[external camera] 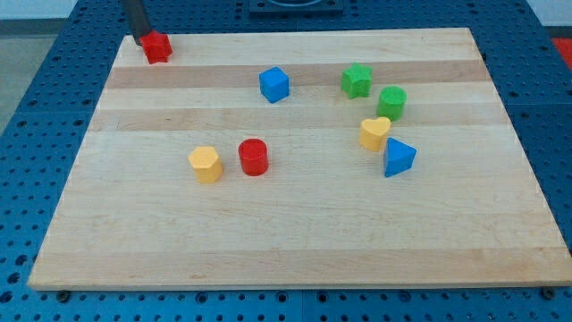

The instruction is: Move the yellow hexagon to the top center of the board

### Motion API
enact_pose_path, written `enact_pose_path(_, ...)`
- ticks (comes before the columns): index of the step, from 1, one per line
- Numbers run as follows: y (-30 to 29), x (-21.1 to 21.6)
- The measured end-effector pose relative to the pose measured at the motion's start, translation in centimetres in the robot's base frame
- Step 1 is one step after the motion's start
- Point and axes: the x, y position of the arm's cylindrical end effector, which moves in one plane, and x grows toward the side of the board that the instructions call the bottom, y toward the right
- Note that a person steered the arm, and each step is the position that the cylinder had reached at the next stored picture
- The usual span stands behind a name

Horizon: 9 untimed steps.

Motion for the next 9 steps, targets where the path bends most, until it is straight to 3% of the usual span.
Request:
enact_pose_path(2,-0.4,0.0)
enact_pose_path(4,-4.9,0.3)
enact_pose_path(6,-4.3,9.4)
enact_pose_path(9,3.3,23.9)
